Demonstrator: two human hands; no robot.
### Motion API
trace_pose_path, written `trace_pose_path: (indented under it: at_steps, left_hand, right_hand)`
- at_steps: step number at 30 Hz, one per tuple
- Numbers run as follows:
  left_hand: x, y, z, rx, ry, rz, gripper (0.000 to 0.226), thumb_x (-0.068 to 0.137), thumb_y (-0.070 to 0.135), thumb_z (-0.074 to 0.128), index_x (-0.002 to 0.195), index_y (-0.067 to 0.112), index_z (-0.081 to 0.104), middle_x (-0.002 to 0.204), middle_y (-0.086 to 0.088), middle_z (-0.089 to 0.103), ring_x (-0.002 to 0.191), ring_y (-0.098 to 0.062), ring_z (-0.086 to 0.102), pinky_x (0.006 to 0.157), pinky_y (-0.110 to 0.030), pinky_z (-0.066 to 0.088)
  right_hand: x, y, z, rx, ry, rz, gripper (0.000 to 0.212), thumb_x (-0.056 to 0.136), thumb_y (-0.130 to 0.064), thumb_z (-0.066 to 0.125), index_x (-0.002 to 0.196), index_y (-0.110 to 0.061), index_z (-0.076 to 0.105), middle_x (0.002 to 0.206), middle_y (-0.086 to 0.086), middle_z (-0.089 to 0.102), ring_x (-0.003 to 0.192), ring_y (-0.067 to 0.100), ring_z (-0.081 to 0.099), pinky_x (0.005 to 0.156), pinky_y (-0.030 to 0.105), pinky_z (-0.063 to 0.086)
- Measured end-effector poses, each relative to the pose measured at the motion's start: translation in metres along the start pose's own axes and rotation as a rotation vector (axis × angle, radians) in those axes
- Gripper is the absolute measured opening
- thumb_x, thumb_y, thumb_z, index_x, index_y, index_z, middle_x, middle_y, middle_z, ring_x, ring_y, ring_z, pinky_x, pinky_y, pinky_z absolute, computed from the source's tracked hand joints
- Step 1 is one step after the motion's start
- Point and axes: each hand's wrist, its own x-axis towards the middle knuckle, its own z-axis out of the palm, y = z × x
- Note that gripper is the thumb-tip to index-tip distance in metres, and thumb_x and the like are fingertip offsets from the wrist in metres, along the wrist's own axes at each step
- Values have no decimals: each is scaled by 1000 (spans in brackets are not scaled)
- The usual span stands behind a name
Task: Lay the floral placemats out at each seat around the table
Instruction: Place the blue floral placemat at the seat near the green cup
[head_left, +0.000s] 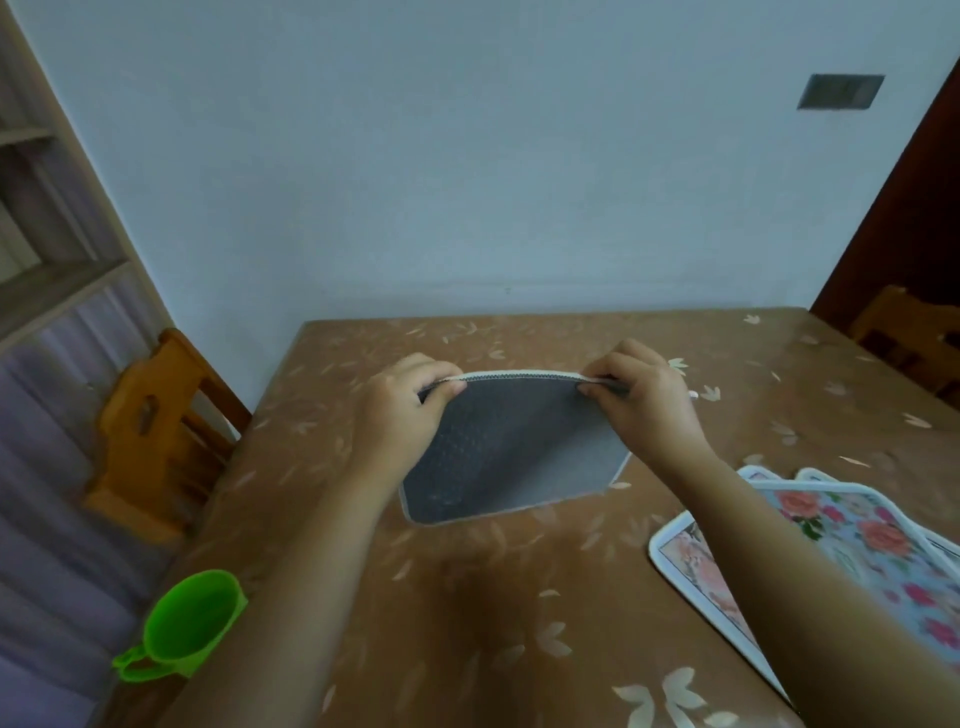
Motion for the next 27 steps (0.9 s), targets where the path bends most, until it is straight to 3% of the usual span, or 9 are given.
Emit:
trace_pose_path:
  at_steps: [4, 9, 12, 14, 17, 22, 27]
  left_hand:
    - [-30, -26, 23, -7, -17, -39, 9, 76, 9, 66, 82, 16, 70, 79, 9, 63, 78, -15, 61, 71, -30, 47]
    - [-101, -64, 51, -38, -209, -295, 12, 75, 3, 69, 86, 6, 71, 87, -7, 67, 68, -23, 59, 61, -31, 43]
    - [-135, -77, 55, 5, -320, -392, 12, 77, 5, 68, 88, 8, 71, 89, -3, 66, 84, -22, 62, 75, -28, 44]
    - [-153, -79, 55, 38, -389, -372, 11, 76, 5, 69, 86, 8, 71, 90, -5, 68, 87, -23, 62, 79, -27, 45]
    - [-172, -71, 60, 87, -463, -295, 12, 76, 9, 70, 88, 8, 70, 90, -5, 68, 86, -19, 60, 75, -16, 37]
    - [-187, -44, 77, 94, -446, -154, 11, 77, 11, 68, 88, 9, 68, 87, -5, 67, 83, -21, 60, 75, -34, 47]
    - [-198, -39, 84, 100, -399, -159, 8, 78, 9, 67, 85, 9, 67, 83, -5, 67, 78, -22, 61, 70, -36, 47]
  right_hand:
    - [-26, 14, 18, 2, -49, 65, 5, 73, 1, 68, 77, -1, 66, 79, 14, 59, 79, 31, 55, 68, 34, 44]
    - [-91, 28, 62, 55, -261, 341, 9, 73, -6, 70, 82, -6, 70, 86, 10, 63, 84, 25, 57, 68, 30, 41]
    - [-127, 29, 83, 57, -455, 472, 10, 76, -13, 69, 85, -9, 70, 91, 7, 64, 85, 24, 59, 70, 32, 41]
    - [-146, 28, 91, 84, -507, 526, 11, 76, -13, 69, 85, -9, 70, 92, 8, 65, 85, 23, 59, 67, 26, 38]
    - [-164, 22, 99, 128, -523, 582, 11, 76, -15, 70, 85, -11, 69, 93, 5, 65, 81, 15, 57, 65, 18, 35]
    - [-174, 1, 114, 157, -560, 555, 10, 76, -16, 70, 85, -11, 69, 92, 5, 64, 82, 18, 57, 69, 24, 41]
    - [-176, -5, 114, 132, -590, 508, 9, 77, -16, 67, 85, -12, 69, 93, 5, 64, 81, 16, 56, 70, 23, 42]
